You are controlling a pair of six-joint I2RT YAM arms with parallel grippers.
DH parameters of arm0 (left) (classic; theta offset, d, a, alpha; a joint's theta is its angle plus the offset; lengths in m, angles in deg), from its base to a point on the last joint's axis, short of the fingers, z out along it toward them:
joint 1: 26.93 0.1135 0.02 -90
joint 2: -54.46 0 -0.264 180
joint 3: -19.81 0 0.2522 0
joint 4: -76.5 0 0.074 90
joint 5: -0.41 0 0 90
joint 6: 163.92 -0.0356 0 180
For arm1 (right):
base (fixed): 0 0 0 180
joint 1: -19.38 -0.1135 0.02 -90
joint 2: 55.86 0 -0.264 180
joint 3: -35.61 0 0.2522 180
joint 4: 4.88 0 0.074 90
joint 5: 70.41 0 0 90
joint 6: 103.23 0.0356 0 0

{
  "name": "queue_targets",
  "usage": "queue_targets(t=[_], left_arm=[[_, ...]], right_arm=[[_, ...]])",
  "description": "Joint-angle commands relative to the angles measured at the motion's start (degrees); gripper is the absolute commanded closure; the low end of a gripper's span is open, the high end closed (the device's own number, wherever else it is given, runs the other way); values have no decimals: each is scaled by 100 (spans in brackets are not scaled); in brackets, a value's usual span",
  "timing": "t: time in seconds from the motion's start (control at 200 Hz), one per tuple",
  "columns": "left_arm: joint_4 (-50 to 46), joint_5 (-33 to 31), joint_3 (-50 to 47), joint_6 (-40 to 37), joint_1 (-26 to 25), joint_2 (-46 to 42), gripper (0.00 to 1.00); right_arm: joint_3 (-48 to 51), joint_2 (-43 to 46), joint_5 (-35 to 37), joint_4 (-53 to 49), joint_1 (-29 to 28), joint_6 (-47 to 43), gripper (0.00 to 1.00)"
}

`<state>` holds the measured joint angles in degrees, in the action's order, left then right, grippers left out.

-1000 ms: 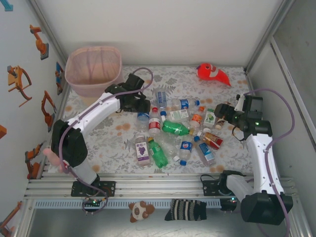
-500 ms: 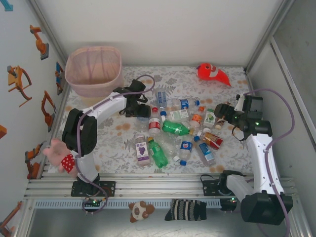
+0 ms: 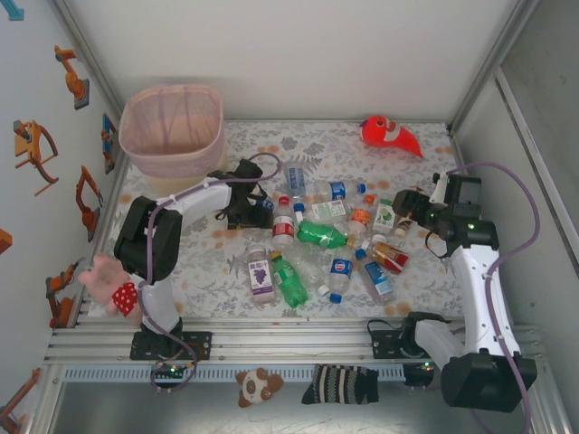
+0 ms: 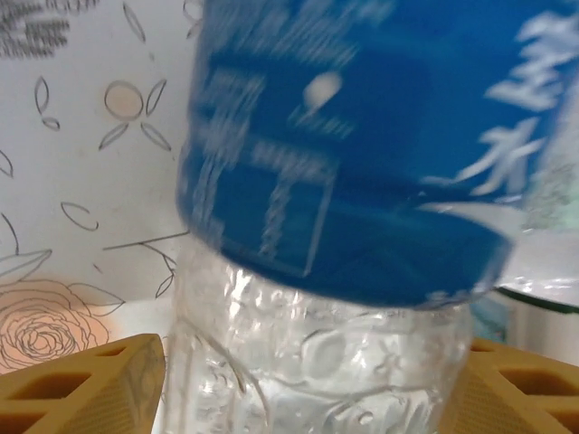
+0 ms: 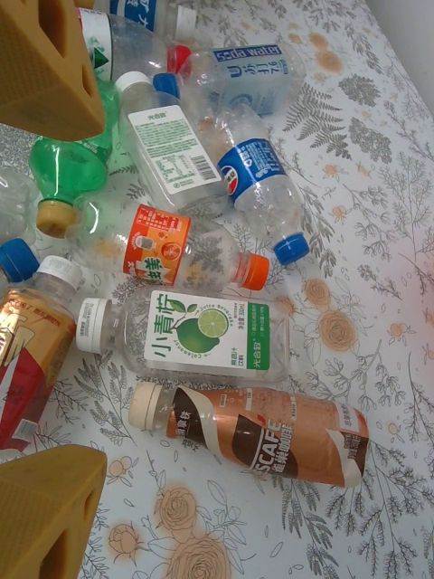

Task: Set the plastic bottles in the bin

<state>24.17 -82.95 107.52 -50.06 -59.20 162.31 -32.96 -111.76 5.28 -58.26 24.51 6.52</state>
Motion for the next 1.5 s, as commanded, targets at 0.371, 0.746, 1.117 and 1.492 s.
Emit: queue_targets(t=[0.371, 0.746, 1.117, 1.492], left_arm=[[86, 171, -129, -171, 55, 28, 31], [24, 259, 165, -243, -99, 208, 29], [-138, 110, 396, -308, -138, 313, 31], [-288, -5, 455, -321, -156, -49, 41]], right_arm=[[67, 156, 24, 4, 14, 76, 14], [94, 203, 24, -11, 14, 82, 14], [101, 238, 34, -35, 15, 71, 14], [129, 237, 27, -9, 7, 59, 14]])
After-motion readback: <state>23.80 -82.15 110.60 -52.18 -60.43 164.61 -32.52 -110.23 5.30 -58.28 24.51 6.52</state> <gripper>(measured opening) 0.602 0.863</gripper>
